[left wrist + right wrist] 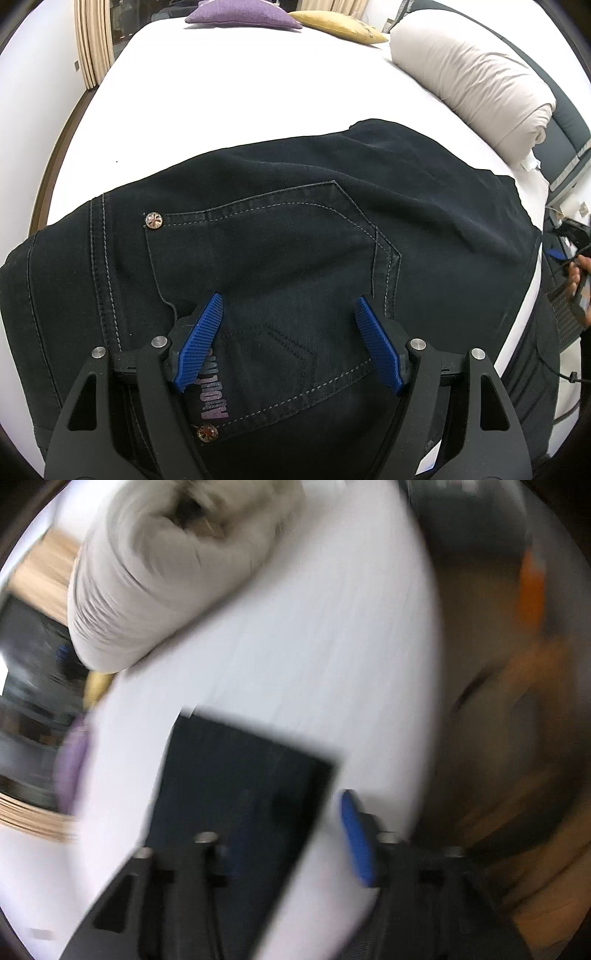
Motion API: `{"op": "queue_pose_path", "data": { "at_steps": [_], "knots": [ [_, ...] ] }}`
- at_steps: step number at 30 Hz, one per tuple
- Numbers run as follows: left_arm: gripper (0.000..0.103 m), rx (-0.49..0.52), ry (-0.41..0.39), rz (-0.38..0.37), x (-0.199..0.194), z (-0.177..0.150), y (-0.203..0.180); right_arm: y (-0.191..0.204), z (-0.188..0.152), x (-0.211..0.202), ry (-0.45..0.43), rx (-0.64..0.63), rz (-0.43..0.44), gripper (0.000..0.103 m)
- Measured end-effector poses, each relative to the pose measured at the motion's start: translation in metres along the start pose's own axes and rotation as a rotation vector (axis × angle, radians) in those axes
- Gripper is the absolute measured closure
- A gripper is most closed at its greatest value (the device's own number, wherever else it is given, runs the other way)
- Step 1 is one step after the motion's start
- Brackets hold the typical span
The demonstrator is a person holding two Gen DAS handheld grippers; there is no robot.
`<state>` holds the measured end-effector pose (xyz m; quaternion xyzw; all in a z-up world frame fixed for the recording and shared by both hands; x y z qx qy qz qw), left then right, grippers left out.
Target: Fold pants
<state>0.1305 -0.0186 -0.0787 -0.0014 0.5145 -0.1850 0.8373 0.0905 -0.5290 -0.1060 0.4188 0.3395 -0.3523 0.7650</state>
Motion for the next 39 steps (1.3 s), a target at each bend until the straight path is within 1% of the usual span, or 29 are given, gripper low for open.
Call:
{"op": "queue_pose_path", "data": {
  "at_steps": [1, 2, 3, 4, 5, 6, 7, 9, 10, 11, 14, 15, 16, 17, 19, 20, 21, 22, 23, 24, 26, 28, 29, 31, 33, 35, 36, 37, 39],
  "knots": [
    [0.029, 0.002, 0.0, 0.002, 0.0, 0.0, 0.0, 0.013, -0.002, -0.014, -0.065, -0.081, -0.031, 0.043],
    [0.027, 0.004, 0.001, 0.003, 0.001, 0.0, -0.001, 0.019, -0.002, -0.022, -0.094, -0.137, -0.036, 0.043],
    [0.026, 0.006, 0.002, 0.003, 0.001, 0.0, -0.001, 0.04, -0.011, -0.033, -0.12, -0.224, 0.003, 0.043],
    [0.025, 0.007, 0.003, 0.002, 0.001, 0.0, -0.001, 0.06, -0.019, -0.038, -0.105, -0.285, 0.068, 0.044],
    [0.024, 0.008, 0.004, 0.002, 0.002, 0.0, -0.001, 0.082, -0.03, -0.038, -0.055, -0.36, 0.159, 0.047],
    [0.024, 0.008, 0.004, 0.003, 0.002, 0.0, -0.001, 0.115, -0.049, -0.033, 0.056, -0.466, 0.26, 0.061],
    [0.024, 0.005, 0.004, 0.003, 0.001, 0.001, -0.001, 0.14, -0.067, -0.028, 0.143, -0.544, 0.319, 0.071],
    [0.024, -0.001, 0.004, -0.004, 0.001, 0.001, 0.001, 0.189, -0.112, -0.02, 0.276, -0.715, 0.403, 0.079],
    [0.024, -0.005, 0.004, -0.011, 0.0, 0.001, 0.002, 0.211, -0.134, -0.012, 0.316, -0.788, 0.421, 0.082],
    [0.024, -0.007, 0.005, -0.016, -0.001, 0.001, 0.003, 0.223, -0.144, -0.003, 0.344, -0.808, 0.416, 0.084],
    [0.024, -0.013, 0.005, -0.03, -0.002, 0.001, 0.006, 0.236, -0.156, 0.043, 0.468, -0.75, 0.379, 0.09],
    [0.024, -0.014, 0.005, -0.033, -0.002, 0.001, 0.006, 0.236, -0.155, 0.062, 0.495, -0.729, 0.339, 0.096],
    [0.024, -0.015, 0.004, -0.035, -0.002, 0.001, 0.006, 0.235, -0.155, 0.07, 0.492, -0.724, 0.317, 0.103],
    [0.024, -0.016, 0.001, -0.038, -0.002, 0.002, 0.007, 0.234, -0.153, 0.078, 0.48, -0.709, 0.321, 0.103],
    [0.024, -0.017, -0.005, -0.04, -0.001, 0.002, 0.008, 0.229, -0.134, 0.096, 0.469, -0.623, 0.383, 0.103],
    [0.024, -0.014, -0.007, -0.038, -0.001, 0.002, 0.007, 0.229, -0.124, 0.102, 0.437, -0.603, 0.371, 0.103],
    [0.024, -0.013, -0.009, -0.035, -0.001, 0.003, 0.007, 0.232, -0.112, 0.105, 0.372, -0.602, 0.357, 0.103],
    [0.024, -0.013, -0.009, -0.033, 0.0, 0.004, 0.006, 0.236, -0.104, 0.105, 0.275, -0.628, 0.301, 0.103],
    [0.024, -0.014, -0.01, -0.033, 0.0, 0.003, 0.006, 0.238, -0.098, 0.106, 0.21, -0.662, 0.219, 0.103],
    [0.024, -0.015, -0.01, -0.034, 0.0, 0.003, 0.006, 0.237, -0.091, 0.106, 0.21, -0.65, 0.196, 0.103],
    [0.024, -0.027, -0.015, -0.045, -0.003, 0.003, 0.007, 0.228, -0.083, 0.09, 0.24, -0.547, 0.258, 0.098],
    [0.024, -0.045, -0.019, -0.048, -0.004, 0.002, 0.007, 0.227, -0.096, 0.049, 0.223, -0.55, 0.371, 0.098],
    [0.023, -0.045, -0.017, -0.038, -0.004, 0.003, 0.006, 0.228, -0.106, 0.04, 0.25, -0.562, 0.419, 0.098],
    [0.022, -0.034, -0.011, -0.021, -0.003, 0.003, 0.002, 0.227, -0.143, 0.024, 0.361, -0.594, 0.537, 0.098],
    [0.022, -0.021, -0.01, -0.012, -0.003, 0.001, -0.001, 0.227, -0.165, 0.03, 0.442, -0.628, 0.564, 0.098],
    [0.022, -0.017, -0.019, -0.022, -0.004, -0.001, -0.001, 0.216, -0.187, 0.051, 0.527, -0.65, 0.538, 0.099],
    [0.022, -0.016, -0.024, -0.028, -0.005, -0.003, 0.0, 0.21, -0.187, 0.06, 0.531, -0.63, 0.535, 0.103],
    [0.022, -0.015, -0.029, -0.032, -0.007, -0.004, 0.001, 0.199, -0.176, 0.068, 0.524, -0.583, 0.568, 0.103],
    [0.022, -0.015, -0.037, -0.039, -0.01, -0.007, 0.002, 0.176, -0.142, 0.077, 0.464, -0.477, 0.542, 0.103]
  ]
}}
Point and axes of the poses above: each gripper's, at about its wrist camera, not at the fingertips, and x roughly the way its jaws point, y to its left, z to its top, the point moved 1 cm from there along x, roughly the way its jaws point
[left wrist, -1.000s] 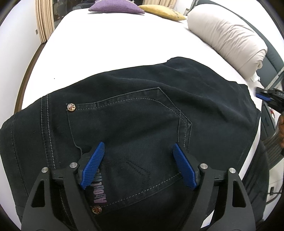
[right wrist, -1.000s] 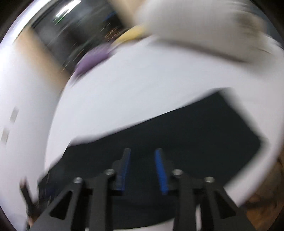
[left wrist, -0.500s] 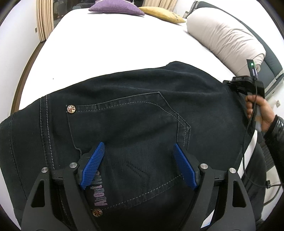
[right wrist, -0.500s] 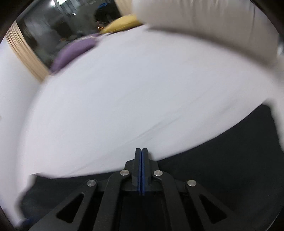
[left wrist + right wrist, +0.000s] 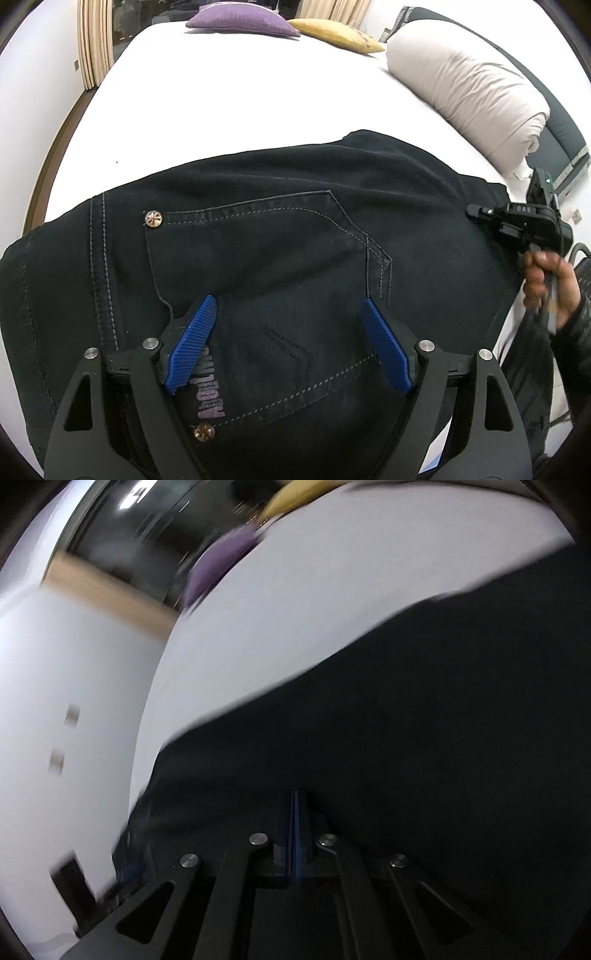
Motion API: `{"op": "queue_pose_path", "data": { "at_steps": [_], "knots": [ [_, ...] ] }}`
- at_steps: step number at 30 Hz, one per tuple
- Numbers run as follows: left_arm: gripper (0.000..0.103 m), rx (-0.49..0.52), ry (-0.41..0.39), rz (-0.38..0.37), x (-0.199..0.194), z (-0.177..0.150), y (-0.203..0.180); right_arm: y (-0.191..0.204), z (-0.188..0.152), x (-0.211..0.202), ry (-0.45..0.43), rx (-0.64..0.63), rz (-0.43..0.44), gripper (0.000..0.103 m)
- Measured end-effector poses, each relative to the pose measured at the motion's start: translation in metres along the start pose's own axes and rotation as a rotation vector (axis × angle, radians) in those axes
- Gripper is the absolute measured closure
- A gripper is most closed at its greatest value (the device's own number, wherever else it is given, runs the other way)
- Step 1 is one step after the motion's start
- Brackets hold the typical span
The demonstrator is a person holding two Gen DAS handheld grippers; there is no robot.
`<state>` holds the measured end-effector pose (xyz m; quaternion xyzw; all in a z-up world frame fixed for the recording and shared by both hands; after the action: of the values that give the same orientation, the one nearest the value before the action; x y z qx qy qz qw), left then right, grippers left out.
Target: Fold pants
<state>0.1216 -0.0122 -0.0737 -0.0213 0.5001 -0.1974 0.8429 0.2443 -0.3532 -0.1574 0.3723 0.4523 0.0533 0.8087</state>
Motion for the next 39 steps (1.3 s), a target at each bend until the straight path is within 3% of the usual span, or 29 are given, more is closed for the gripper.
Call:
{"op": "queue_pose_path", "data": {
  "at_steps": [3, 5, 7, 9, 10, 13, 16, 18, 19, 21, 22, 23, 26, 28, 30, 32, 34, 36, 38, 39],
  "knots": [
    [0.022, -0.008, -0.011, -0.013, -0.004, -0.002, 0.004, -0.041, 0.028, -0.031, -0.131, 0.082, -0.115, 0.103],
    [0.022, -0.029, -0.022, -0.019, -0.009, -0.002, 0.007, -0.065, 0.041, -0.057, -0.211, 0.17, -0.257, 0.103],
    [0.022, -0.061, -0.045, -0.017, -0.018, -0.001, 0.011, -0.063, 0.048, -0.078, -0.271, 0.203, -0.369, 0.095],
    [0.022, -0.088, -0.076, -0.002, -0.027, 0.001, 0.014, -0.037, 0.049, -0.078, -0.251, 0.138, -0.243, 0.095],
    [0.022, -0.095, -0.083, 0.002, -0.028, 0.003, 0.017, -0.004, 0.044, -0.06, -0.181, 0.071, -0.12, 0.096],
    [0.022, -0.118, -0.102, 0.034, -0.035, 0.008, 0.028, 0.083, 0.017, -0.004, 0.039, -0.134, 0.137, 0.095],
    [0.022, -0.124, -0.088, 0.068, -0.034, 0.007, 0.043, 0.157, -0.015, 0.056, 0.18, -0.287, 0.265, 0.087],
    [0.022, -0.13, -0.073, 0.093, -0.03, 0.003, 0.054, 0.172, -0.013, 0.091, 0.241, -0.307, 0.279, 0.076],
    [0.022, -0.144, -0.073, 0.082, -0.028, 0.001, 0.059, 0.168, -0.01, 0.115, 0.267, -0.272, 0.252, 0.079],
    [0.022, -0.156, -0.092, 0.054, -0.03, -0.002, 0.065, 0.14, 0.0, 0.133, 0.291, -0.192, 0.246, 0.103],
    [0.022, -0.155, -0.092, 0.078, -0.031, -0.003, 0.067, 0.123, 0.01, 0.135, 0.284, -0.13, 0.29, 0.103],
    [0.022, -0.153, -0.092, 0.068, -0.031, -0.004, 0.069, 0.104, 0.022, 0.128, 0.239, -0.065, 0.305, 0.103],
    [0.022, -0.181, -0.113, 0.05, -0.039, -0.004, 0.075, 0.052, 0.057, 0.08, 0.041, 0.043, 0.169, 0.103],
    [0.022, -0.196, -0.123, 0.065, -0.045, -0.003, 0.074, 0.025, 0.07, 0.046, -0.036, 0.109, 0.052, 0.098],
    [0.022, -0.184, -0.142, 0.057, -0.051, 0.0, 0.063, 0.017, 0.062, 0.004, -0.08, 0.124, 0.068, 0.093],
    [0.022, -0.141, -0.134, 0.03, -0.048, 0.004, 0.044, 0.024, 0.042, -0.017, -0.046, 0.101, 0.186, 0.09],
    [0.022, -0.086, -0.095, 0.031, -0.036, 0.008, 0.024, 0.041, 0.019, -0.019, 0.023, 0.031, 0.243, 0.079],
    [0.022, -0.061, -0.038, 0.054, -0.019, 0.007, 0.013, 0.056, -0.004, -0.005, 0.073, -0.037, 0.225, 0.078],
    [0.022, -0.042, -0.03, 0.081, -0.013, 0.001, 0.011, 0.029, -0.015, -0.005, 0.091, 0.01, 0.17, 0.078],
    [0.022, -0.028, -0.03, 0.084, -0.014, 0.0, 0.01, 0.008, -0.013, -0.008, 0.088, 0.074, 0.133, 0.094]
  ]
}}
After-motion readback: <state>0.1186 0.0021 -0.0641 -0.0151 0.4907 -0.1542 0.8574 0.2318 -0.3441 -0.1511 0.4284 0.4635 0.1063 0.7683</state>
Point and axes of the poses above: each gripper's, at about its wrist camera, not at the fingertips, and x roughly the way its jaws point, y to its left, z to its top, the point moved 1 cm from there along x, roughly the way its jaws point
